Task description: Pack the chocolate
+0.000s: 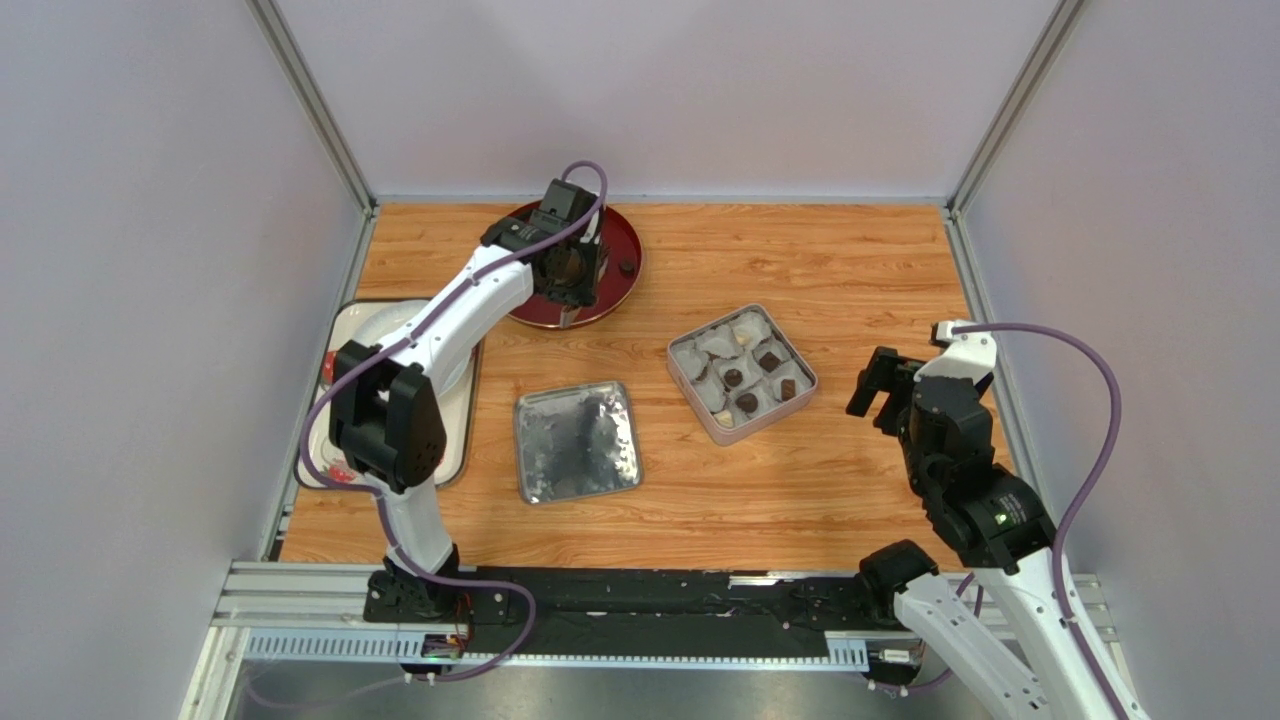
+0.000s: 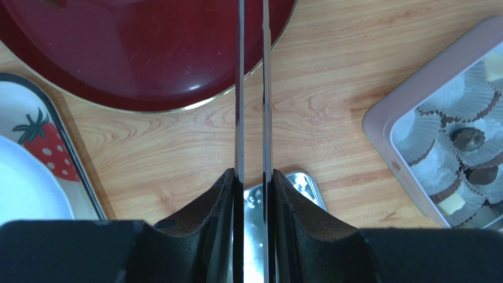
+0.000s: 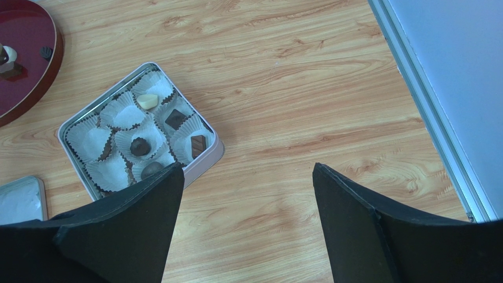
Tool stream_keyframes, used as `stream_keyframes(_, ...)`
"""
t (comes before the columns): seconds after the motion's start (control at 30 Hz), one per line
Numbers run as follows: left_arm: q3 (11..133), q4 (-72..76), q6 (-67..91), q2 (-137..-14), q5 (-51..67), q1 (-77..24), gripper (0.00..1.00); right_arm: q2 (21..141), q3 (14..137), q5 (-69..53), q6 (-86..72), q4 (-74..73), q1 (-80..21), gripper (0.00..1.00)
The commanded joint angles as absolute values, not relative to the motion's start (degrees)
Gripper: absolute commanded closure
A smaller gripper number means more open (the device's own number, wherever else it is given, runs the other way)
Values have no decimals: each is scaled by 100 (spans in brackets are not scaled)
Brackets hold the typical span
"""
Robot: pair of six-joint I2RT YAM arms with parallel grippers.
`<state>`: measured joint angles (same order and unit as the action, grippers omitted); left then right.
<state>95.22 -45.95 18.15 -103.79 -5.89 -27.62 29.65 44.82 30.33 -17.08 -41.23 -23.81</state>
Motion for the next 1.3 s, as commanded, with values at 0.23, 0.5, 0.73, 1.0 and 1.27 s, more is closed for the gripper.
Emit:
stream_keyframes(0.23,10547,-4175,1635,-11144,-387,-2751,64,2997,4465,3015,-1644,-3867,-2373,16)
stream_keyframes(0.5,10933,-4157,1468,-11627,-211,-2751,64,3023,4465,3023,-1644,-3876,-2382,16)
stream_keyframes(0.73,11127,-4421,1397,-12014,-211,-2751,64,3023,4465,3023,-1626,-3876,-2373,16)
stream_keyframes(1.0,10592,-4535,1397,-11611,-351,-2751,64,3015,4465,3015,-1644,-3885,-2373,16)
stream_keyframes(1.27,10266,-4675,1389,-11250,-720,-2751,64,3006,4474,2988,-1652,-3885,-2382,16)
